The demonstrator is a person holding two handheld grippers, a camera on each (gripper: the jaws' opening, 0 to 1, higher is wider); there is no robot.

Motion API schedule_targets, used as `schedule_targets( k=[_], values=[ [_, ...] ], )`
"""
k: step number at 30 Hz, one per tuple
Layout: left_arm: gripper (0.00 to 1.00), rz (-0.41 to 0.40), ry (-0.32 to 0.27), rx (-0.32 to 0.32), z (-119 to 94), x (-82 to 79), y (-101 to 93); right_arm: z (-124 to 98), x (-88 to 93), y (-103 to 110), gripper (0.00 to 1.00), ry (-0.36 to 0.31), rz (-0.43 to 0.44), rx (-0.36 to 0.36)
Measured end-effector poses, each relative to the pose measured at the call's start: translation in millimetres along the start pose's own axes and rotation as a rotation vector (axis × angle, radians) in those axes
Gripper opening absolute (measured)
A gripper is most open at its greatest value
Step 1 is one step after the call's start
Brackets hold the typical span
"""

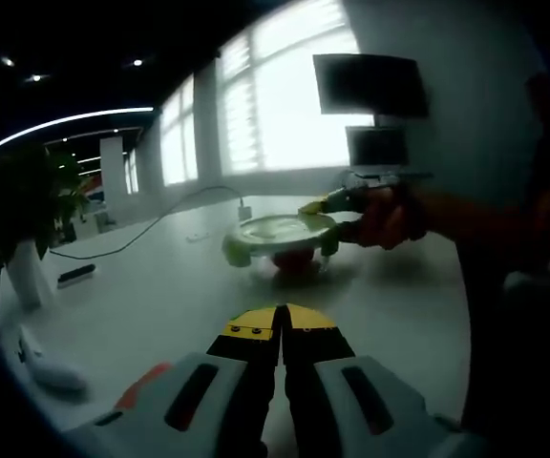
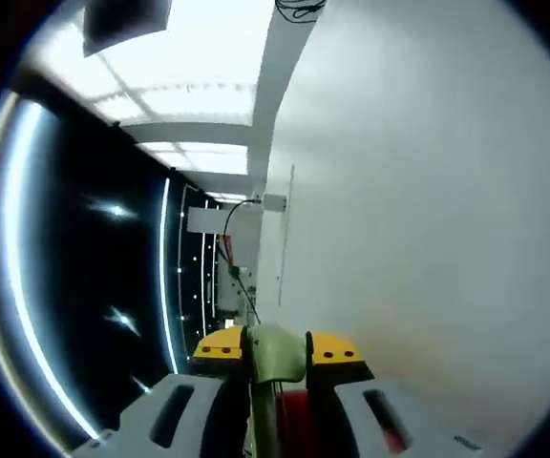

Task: Open container latches remove lid place lid upside down on tabletop take tomato from container place on tabletop

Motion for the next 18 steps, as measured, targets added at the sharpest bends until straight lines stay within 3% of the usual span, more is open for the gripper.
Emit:
schedule_targets(
  k=[4, 11, 18],
  values=[
    [0.02, 0.004, 0.004, -0.003, 0, 0.5, 0.4, -10, 11.8, 2, 0.17, -0.003, 0.000, -0.010],
    [0.02, 0.004, 0.004, -0.004, 0, 0.7, 0.5, -2, 0.0, 2, 0.15, -0.007, -0.140, -0.018],
    [0.02, 0.007, 0.009, -0.007, 1, 1.6, 1.0, 4, -7.4, 3, 0.14, -0.015, -0.210, -0.026]
  ],
)
Point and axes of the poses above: the point that each gripper's makers call its tool centre point, and the gripper's own axes: z roughly forward along the fingers, y roughly to its left, x roughly out of its underside, the point moved 3 cm from there along -z, roughly backward along the fingers, and after that the axes turned 5 degrees about -z, right-handed, at the moved point
